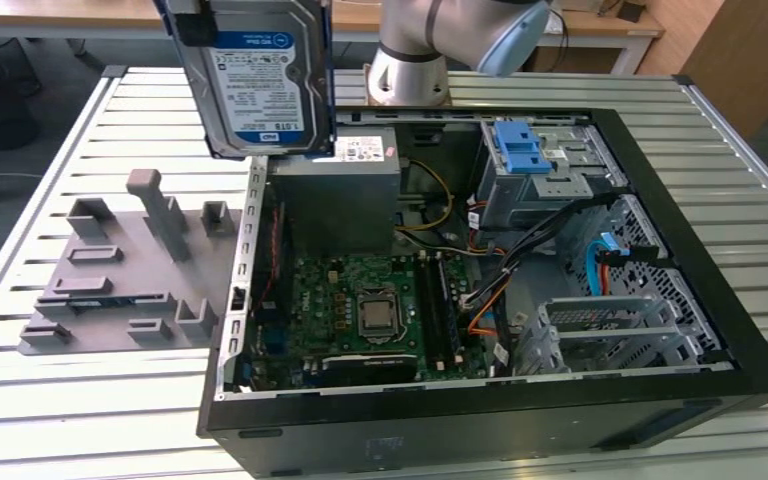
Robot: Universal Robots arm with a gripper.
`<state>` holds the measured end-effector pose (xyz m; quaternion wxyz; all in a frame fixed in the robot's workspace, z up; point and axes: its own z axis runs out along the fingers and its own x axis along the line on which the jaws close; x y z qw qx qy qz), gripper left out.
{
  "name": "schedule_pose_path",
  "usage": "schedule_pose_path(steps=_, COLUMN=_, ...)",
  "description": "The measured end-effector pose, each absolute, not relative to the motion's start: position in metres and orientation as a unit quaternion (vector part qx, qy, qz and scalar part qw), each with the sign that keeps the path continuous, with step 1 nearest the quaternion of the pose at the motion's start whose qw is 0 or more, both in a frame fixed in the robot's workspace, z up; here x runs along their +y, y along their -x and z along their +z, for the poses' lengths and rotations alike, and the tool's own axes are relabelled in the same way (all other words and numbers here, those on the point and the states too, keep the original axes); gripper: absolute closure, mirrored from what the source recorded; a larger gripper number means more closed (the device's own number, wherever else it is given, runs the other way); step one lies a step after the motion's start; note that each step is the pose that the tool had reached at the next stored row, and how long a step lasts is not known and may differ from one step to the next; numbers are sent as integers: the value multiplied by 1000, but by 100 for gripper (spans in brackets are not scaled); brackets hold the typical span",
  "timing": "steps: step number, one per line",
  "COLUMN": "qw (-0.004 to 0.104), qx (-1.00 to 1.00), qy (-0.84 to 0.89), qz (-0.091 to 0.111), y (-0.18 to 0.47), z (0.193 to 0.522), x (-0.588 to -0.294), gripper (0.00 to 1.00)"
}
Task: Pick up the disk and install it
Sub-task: 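Pick up the disk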
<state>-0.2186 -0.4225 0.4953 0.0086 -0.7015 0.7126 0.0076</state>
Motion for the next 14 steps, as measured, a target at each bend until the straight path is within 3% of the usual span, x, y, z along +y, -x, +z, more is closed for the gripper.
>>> schedule_pose_path(steps=14, qw=9, qx=714, qy=700, qz=8, y=184, z=494, x=-422, gripper=64)
